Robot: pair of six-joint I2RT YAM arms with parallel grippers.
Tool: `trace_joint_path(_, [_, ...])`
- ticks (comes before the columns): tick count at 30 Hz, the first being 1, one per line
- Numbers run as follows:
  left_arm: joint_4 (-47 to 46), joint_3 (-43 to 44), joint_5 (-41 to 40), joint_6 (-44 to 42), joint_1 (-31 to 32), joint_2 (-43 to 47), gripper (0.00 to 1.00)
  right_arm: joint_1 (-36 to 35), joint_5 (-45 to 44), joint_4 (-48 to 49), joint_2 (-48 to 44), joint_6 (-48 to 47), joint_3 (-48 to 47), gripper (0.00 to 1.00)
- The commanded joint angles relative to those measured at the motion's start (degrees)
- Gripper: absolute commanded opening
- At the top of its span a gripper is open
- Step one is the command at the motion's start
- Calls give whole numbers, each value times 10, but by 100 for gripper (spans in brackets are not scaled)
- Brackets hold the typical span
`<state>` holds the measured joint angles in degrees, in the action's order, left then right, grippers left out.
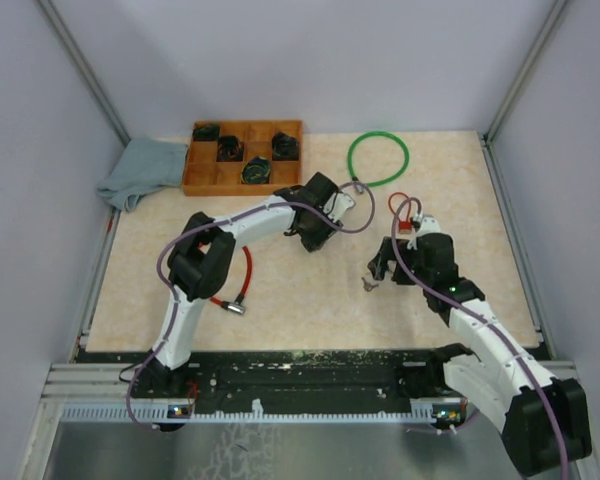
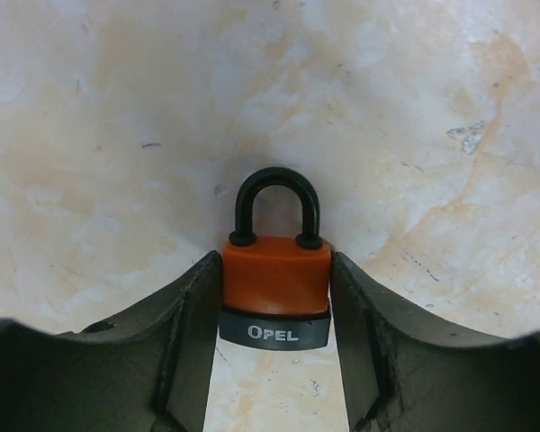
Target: Unlock with the key
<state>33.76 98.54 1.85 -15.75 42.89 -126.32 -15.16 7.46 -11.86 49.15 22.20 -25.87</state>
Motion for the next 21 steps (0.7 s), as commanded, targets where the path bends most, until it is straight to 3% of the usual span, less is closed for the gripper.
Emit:
trace_joint_path(1, [11, -7, -68, 89, 2, 17, 54, -21, -19, 29, 8, 0, -6, 98])
trace_joint_path(11, [27, -80, -114, 306, 1, 71, 43, -69, -73, 14, 76, -20, -41, 98])
trace_joint_path(17, [55, -100, -124, 421, 1, 62, 50, -77, -94, 2, 115, -37, -69, 98])
trace_joint_path(21, [24, -141, -109, 460, 1, 83, 54, -77, -105, 0, 144, -49, -81, 98])
